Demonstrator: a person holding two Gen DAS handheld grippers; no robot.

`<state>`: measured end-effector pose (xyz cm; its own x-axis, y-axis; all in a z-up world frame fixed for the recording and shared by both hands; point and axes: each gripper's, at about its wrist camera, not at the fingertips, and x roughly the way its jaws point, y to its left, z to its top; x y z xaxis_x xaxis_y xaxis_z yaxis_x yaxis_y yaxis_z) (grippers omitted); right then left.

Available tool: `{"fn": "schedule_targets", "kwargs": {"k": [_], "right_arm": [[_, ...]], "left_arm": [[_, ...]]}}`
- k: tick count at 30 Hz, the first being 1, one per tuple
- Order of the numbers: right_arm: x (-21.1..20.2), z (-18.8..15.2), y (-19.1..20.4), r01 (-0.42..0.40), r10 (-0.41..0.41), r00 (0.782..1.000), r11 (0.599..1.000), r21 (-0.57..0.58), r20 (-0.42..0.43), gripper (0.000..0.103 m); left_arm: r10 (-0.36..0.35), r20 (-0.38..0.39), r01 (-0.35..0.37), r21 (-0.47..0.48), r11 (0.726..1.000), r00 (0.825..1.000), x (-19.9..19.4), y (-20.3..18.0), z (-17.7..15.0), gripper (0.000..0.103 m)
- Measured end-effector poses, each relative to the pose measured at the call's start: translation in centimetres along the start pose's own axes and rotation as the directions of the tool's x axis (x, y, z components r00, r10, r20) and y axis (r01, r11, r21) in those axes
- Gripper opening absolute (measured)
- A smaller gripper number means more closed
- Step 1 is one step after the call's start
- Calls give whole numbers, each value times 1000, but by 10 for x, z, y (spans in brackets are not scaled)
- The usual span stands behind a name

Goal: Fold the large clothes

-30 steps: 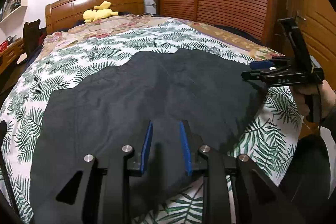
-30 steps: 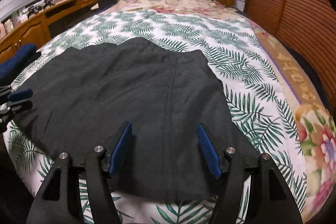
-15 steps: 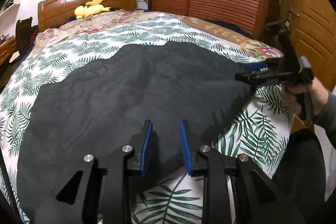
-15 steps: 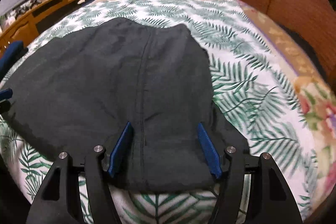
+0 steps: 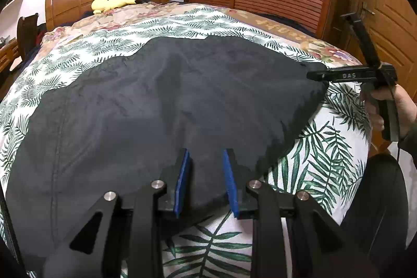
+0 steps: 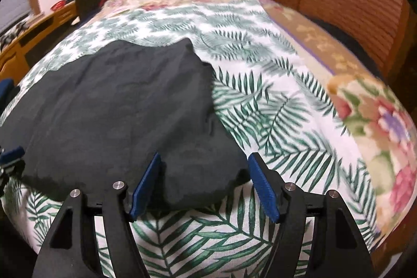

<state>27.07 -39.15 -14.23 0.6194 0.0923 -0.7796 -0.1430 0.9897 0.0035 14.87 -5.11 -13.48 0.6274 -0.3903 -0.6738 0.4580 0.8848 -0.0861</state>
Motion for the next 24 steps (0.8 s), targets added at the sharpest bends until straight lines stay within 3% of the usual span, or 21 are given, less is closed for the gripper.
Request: {"fn": "schedule_targets", "kwargs": {"k": [3,9,12,13,14,18,24], "right_arm": [[15,-3,-6,-47,51,997,997,63,-54,72],[18,-3,-11,-147,153,988,981,124,-38,69],[17,2,-7,-184,189,981,975,125,-31,40],[13,4,-5,-182,184,983,977,113,-12,24],[5,7,1,-169,168,986,982,85,23,18],[-20,22,25,-139,138,985,990,1,108,14],[-63,57,68,-178,189,959,982,-69,212,12]], "left_arm": [[-1,1,1,4,1000,1000,0,0,-1,25],[-3,-2,3,1,1000,1000,0,-1,0,25],[-21,9,21,-30,999,1000,-3,2,2,25],[-26,13,26,-39,999,1000,-5,3,3,25],[-22,20,23,-43,999,1000,-8,4,3,25],[-17,60,21,-68,997,998,-26,15,6,25],[23,114,-13,-89,996,993,-62,39,1,25]]}}
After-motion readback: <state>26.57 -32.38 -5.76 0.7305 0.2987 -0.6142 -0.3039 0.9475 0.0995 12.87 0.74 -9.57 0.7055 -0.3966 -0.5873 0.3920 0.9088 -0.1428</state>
